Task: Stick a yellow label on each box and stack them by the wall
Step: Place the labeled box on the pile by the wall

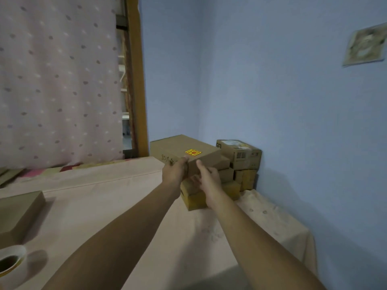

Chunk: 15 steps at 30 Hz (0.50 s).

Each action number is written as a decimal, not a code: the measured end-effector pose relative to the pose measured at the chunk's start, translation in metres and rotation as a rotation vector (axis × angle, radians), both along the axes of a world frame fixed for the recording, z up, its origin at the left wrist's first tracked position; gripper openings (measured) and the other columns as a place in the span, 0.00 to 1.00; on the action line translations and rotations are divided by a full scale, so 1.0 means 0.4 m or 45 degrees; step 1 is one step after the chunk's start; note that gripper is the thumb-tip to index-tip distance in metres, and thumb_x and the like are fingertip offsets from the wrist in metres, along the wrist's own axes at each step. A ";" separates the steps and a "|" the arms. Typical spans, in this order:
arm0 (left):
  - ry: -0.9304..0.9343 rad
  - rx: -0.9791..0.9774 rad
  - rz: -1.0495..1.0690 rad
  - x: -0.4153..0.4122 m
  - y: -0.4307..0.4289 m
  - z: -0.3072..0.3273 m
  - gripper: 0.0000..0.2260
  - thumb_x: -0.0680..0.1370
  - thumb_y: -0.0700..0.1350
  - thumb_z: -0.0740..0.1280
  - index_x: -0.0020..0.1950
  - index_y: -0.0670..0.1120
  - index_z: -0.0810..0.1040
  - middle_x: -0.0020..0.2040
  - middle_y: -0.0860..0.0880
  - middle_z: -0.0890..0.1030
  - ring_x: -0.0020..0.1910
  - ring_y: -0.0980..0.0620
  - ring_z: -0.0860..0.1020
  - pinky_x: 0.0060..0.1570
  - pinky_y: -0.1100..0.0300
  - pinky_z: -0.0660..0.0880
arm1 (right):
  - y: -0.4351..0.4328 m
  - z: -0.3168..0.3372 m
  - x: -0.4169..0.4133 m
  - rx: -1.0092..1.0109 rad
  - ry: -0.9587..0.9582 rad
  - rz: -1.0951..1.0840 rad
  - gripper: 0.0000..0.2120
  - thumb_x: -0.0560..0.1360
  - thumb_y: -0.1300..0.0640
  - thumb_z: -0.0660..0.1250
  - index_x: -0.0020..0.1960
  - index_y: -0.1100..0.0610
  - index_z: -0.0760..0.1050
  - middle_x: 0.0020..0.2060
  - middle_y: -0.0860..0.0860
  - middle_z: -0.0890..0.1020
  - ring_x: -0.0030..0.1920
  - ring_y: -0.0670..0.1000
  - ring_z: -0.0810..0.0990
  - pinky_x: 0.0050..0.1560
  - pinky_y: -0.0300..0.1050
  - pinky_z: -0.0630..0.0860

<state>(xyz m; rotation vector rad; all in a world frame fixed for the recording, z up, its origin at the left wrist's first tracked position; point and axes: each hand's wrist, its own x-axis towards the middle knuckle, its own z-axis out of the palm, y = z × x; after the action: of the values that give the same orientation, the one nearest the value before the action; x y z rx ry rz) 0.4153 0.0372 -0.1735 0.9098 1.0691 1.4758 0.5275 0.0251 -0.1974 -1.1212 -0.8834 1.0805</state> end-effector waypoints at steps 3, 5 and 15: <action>0.102 -0.031 0.022 0.028 0.070 0.021 0.25 0.67 0.58 0.75 0.60 0.47 0.80 0.54 0.47 0.83 0.53 0.45 0.81 0.57 0.46 0.80 | 0.028 0.002 0.058 0.020 -0.136 0.023 0.17 0.77 0.42 0.71 0.59 0.50 0.73 0.55 0.51 0.82 0.54 0.52 0.83 0.58 0.53 0.82; 0.157 -0.031 0.015 0.057 0.115 0.029 0.18 0.70 0.57 0.74 0.53 0.47 0.82 0.51 0.46 0.83 0.52 0.46 0.81 0.56 0.48 0.81 | 0.043 0.004 0.092 0.043 -0.201 0.043 0.16 0.79 0.46 0.69 0.63 0.51 0.72 0.55 0.50 0.81 0.53 0.50 0.83 0.57 0.51 0.82; 0.408 -0.081 0.140 0.190 0.249 -0.025 0.26 0.75 0.65 0.59 0.64 0.49 0.76 0.55 0.46 0.81 0.53 0.45 0.78 0.60 0.43 0.76 | 0.138 -0.046 0.208 0.021 -0.246 0.007 0.16 0.81 0.49 0.67 0.67 0.52 0.71 0.58 0.50 0.81 0.53 0.48 0.83 0.55 0.50 0.83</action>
<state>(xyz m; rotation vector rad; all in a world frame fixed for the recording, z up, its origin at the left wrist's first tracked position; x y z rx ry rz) 0.4913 0.1368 -0.1837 1.0805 1.4115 1.4055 0.6107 0.0802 -0.2160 -1.2244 -1.0460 0.9788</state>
